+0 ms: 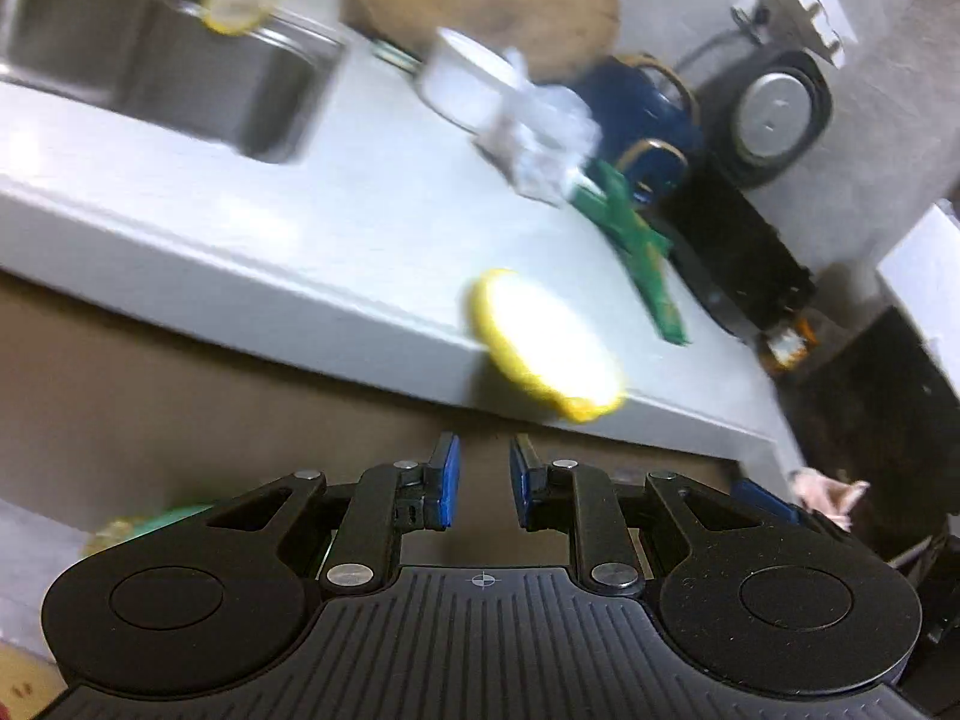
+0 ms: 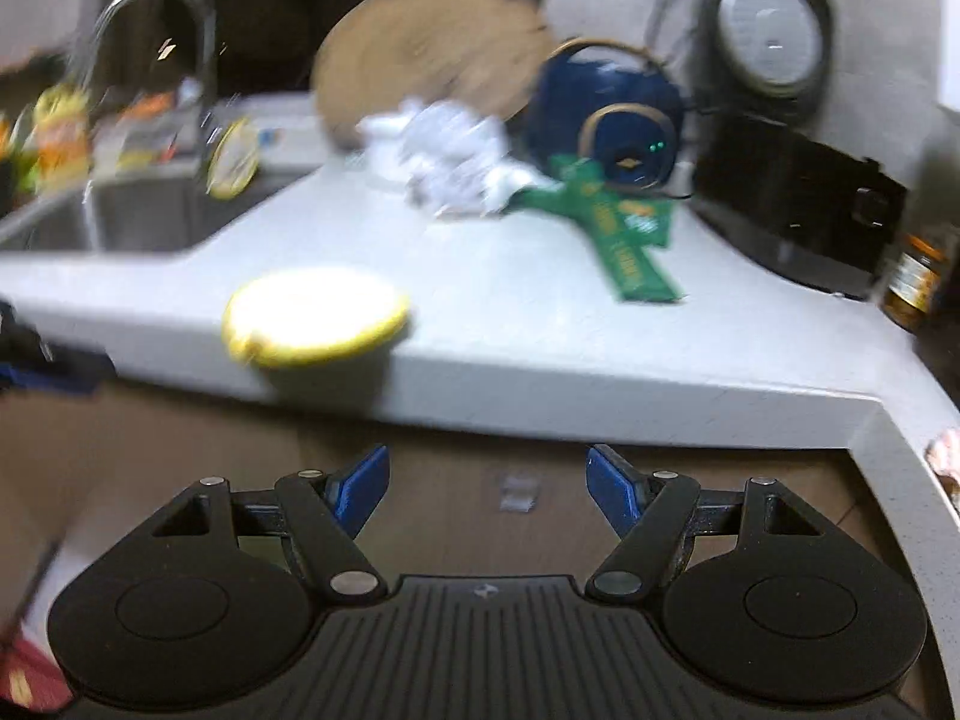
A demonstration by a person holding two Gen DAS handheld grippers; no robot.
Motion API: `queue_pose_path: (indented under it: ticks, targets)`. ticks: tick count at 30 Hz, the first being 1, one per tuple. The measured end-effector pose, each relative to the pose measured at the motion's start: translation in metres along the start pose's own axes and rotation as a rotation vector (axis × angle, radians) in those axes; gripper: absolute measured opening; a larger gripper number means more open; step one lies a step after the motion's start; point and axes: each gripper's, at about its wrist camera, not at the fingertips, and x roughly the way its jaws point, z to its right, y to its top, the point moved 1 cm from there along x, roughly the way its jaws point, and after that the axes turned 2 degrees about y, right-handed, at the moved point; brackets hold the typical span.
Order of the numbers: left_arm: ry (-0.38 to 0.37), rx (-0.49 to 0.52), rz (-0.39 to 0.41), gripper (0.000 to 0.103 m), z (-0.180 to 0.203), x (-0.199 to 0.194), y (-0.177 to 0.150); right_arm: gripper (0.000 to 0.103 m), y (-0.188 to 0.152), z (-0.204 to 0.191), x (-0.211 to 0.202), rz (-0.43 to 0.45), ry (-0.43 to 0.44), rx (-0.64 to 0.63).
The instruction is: Collect trash
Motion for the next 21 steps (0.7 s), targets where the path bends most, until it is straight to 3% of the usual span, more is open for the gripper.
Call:
queue_pose_path:
  ticks: [6,9,21]
  targets:
    - [-0.051,0.099,-0.019,0.021,0.035,0.032,0.012,0.075,0.015,0.014,0.011,0.037,0.012,0.07]
    - [-0.027,0.135,-0.002,0.021,0.042,0.033,0.018,0.076,0.023,0.009,0.021,0.054,0.033,0.058]
    - [0.103,-0.007,0.136,0.021,-0.011,-0.019,0.043,0.077,0.037,-0.064,0.043,0.031,0.193,-0.161]
